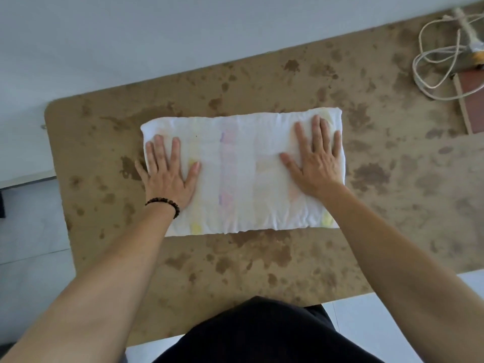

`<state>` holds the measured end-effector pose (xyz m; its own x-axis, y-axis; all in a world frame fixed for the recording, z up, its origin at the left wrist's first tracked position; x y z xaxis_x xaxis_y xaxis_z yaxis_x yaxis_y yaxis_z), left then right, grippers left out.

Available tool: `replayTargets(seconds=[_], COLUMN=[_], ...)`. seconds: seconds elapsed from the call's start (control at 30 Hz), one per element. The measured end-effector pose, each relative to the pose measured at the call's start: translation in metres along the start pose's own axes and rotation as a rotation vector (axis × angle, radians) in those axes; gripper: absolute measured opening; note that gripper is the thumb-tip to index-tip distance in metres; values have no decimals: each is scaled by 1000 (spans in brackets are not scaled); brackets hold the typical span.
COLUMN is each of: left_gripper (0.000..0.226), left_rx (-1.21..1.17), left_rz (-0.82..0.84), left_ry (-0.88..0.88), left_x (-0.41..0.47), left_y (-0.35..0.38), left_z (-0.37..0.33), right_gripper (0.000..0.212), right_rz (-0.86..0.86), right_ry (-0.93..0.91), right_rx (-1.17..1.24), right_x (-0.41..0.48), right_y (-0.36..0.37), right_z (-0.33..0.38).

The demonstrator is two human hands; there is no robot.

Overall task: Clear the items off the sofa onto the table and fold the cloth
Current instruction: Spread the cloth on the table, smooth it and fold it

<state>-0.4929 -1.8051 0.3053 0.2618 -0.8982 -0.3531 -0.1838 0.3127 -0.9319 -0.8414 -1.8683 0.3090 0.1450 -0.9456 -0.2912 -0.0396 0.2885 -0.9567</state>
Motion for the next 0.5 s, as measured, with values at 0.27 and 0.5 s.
replayTargets(seconds=[0.27,0.5], left_gripper=[84,87], left_rx=[-9,155], left_rz=[-159,73], left_ry=[422,434], left_x=[-73,-91], left_y=[-10,47], left_z=[-114,-151], right_gripper=[81,70], right_rz=[-104,25], right_ry=[313,656], right_rx=[438,762], right_x=[-58,-104], right_y=[-11,8], right_z=[-19,-68])
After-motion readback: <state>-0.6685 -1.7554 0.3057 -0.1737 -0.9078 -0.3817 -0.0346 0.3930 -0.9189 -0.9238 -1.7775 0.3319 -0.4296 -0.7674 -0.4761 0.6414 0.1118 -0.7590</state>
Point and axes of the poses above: each hand's wrist, its own x-axis towards the middle knuckle, its own y-axis out of the palm, z = x × y, the point moved 10 cm from there along x, towards the middle knuckle, and after that the axes turned 4 degrees about -x, right-handed, at the moved point
